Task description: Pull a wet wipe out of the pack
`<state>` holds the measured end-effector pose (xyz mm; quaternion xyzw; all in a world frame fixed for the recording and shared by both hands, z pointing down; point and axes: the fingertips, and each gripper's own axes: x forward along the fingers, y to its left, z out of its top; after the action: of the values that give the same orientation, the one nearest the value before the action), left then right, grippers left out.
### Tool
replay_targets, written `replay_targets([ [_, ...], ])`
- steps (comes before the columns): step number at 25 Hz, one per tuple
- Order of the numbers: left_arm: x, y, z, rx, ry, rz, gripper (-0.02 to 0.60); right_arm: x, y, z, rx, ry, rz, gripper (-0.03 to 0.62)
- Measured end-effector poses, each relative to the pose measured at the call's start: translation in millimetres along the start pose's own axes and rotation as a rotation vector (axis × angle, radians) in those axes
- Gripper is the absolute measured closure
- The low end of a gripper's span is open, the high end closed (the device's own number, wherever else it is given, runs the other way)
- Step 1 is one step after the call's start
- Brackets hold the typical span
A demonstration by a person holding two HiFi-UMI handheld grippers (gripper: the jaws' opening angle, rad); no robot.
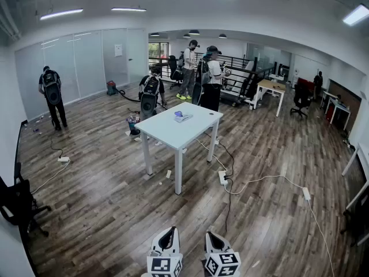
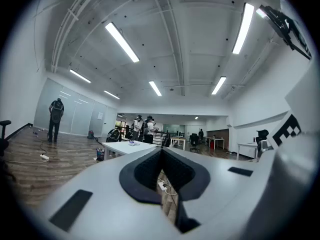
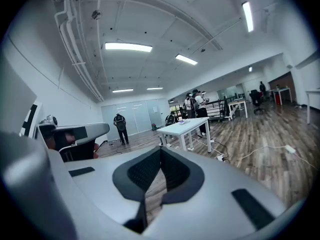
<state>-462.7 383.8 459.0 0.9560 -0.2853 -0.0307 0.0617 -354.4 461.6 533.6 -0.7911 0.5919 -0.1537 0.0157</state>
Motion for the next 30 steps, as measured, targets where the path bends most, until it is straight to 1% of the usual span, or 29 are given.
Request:
replay_targets([
  [6, 5, 18, -2, 0.006, 0.0, 0.0, 0.574, 15, 6, -2, 0.012, 0.01, -0.009, 0.585],
  [10, 11, 27, -6, -0.01, 0.011, 0.011, 0.574, 23, 6, -5, 0.01, 0.021, -0.009, 0.585],
  [18, 11, 29, -13, -0.009, 0.028, -0.003, 0.574, 21, 1, -7, 0.038, 0.035, -0.043, 0.585],
  [24, 8, 34, -21, -0.01, 0.048, 0.009, 0.574, 20, 0, -15, 0.053, 0.036, -0.047, 0.585],
  [30, 15, 31, -22, 0.006, 0.053, -0.007, 0.574, 22, -6, -11, 0.06, 0.023, -0.061, 0.585],
])
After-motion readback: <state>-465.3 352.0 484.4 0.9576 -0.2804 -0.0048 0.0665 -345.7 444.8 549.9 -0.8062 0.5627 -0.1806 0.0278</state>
